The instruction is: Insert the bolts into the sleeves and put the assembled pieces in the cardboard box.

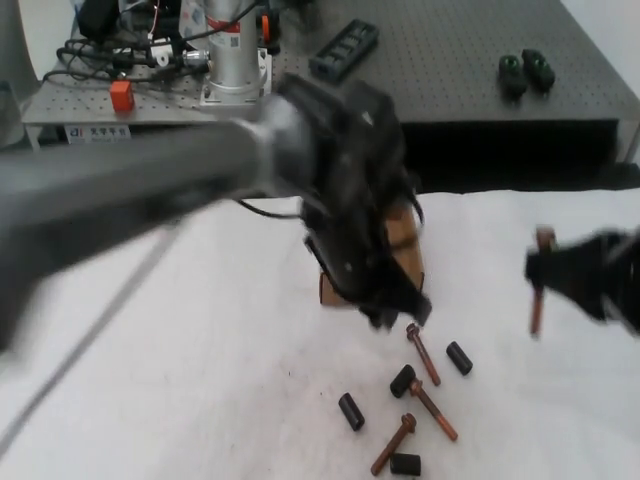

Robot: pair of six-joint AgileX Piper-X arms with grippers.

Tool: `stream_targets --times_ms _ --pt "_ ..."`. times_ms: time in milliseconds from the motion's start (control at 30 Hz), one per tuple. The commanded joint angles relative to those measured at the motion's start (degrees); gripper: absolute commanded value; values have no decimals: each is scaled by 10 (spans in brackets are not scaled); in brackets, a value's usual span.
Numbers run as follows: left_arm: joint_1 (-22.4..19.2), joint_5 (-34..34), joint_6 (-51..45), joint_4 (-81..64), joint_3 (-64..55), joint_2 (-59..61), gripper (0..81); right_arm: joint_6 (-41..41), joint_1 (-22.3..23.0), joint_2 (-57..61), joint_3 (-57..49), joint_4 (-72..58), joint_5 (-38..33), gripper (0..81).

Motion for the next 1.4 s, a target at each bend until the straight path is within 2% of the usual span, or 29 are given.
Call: stream_targets --times_ms 0,100,267,400,567,733,867,1367 --pt "-6 60 -48 -103 110 -88 7 127 13 -3 32 -205 -40 55" --pt "-19 105 -64 -229 227 -186 7 183 53 8 45 -311 -40 55" --pt "-31 135 -78 -375 356 -313 7 196 128 30 43 -375 -12 55" --pt "-31 106 -107 -430 404 -376 7 196 163 31 43 -370 9 55" --pt "-31 104 -112 -440 409 -401 7 196 193 31 43 -364 24 55" --pt "-31 110 -120 -458 409 -401 7 196 210 31 43 -343 26 55" --pt "-31 135 -120 -458 409 -401 7 196 210 31 43 -339 38 55" --pt "-31 152 -118 -458 409 -401 7 196 210 31 43 -382 70 55"
